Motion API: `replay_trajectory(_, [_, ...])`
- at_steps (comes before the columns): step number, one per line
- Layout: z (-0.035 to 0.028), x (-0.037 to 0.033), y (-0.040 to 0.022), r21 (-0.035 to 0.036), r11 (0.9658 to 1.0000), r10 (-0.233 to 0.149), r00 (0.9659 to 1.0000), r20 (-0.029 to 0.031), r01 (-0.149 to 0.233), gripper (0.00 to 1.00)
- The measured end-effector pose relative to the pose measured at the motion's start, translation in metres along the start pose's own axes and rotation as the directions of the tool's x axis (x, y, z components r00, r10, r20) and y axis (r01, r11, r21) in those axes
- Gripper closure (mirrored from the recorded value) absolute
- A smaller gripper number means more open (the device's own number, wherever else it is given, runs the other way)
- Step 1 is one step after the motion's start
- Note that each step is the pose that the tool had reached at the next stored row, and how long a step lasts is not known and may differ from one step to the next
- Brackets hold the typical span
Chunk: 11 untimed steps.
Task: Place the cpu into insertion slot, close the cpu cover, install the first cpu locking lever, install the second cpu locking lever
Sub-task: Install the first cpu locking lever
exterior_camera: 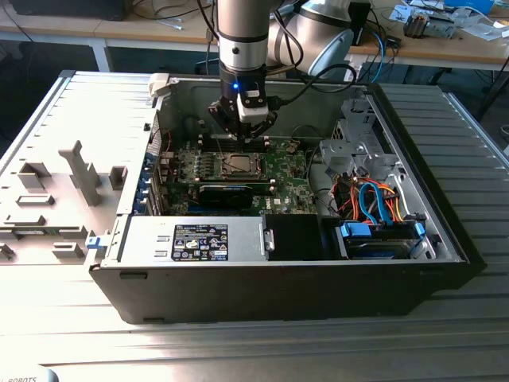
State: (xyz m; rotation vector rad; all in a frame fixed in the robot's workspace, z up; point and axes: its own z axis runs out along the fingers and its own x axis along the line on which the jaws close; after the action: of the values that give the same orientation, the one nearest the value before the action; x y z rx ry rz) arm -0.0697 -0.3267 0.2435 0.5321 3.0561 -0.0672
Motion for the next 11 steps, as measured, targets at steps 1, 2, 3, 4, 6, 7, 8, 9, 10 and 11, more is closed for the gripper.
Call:
replay_trajectory(1, [0.0,0.0,0.0,0.0,1.0,-0.001,1.0,0.0,0.001,0.89])
replay_trajectory(2, [0.0,0.0,0.0,-0.0001,1.0,-0.004,1.0,0.0001,0.004,0.89])
replay_trajectory(3, [0.0,0.0,0.0,-0.0002,1.0,-0.005,1.0,0.0002,0.005,0.89])
replay_trajectory(4, [0.0,0.0,0.0,-0.0002,1.0,-0.006,1.0,0.0002,0.006,0.89])
replay_trajectory(6, [0.0,0.0,0.0,-0.0003,1.0,-0.008,1.0,0.0003,0.008,0.89])
replay_trajectory(7, [0.0,0.0,0.0,-0.0004,1.0,-0.009,1.0,0.0003,0.009,0.89])
replay_trajectory(8, [0.0,0.0,0.0,-0.0004,0.9999,-0.011,0.9999,0.0004,0.011,0.89])
replay_trajectory(9, [0.0,0.0,0.0,-0.0005,0.9999,-0.012,0.9999,0.0005,0.012,0.89])
replay_trajectory(10, [0.0,0.0,0.0,-0.0006,0.9999,-0.013,0.9999,0.0005,0.013,0.89])
replay_trajectory(11, [0.0,0.0,0.0,-0.0006,0.9999,-0.014,0.9999,0.0005,0.014,0.89])
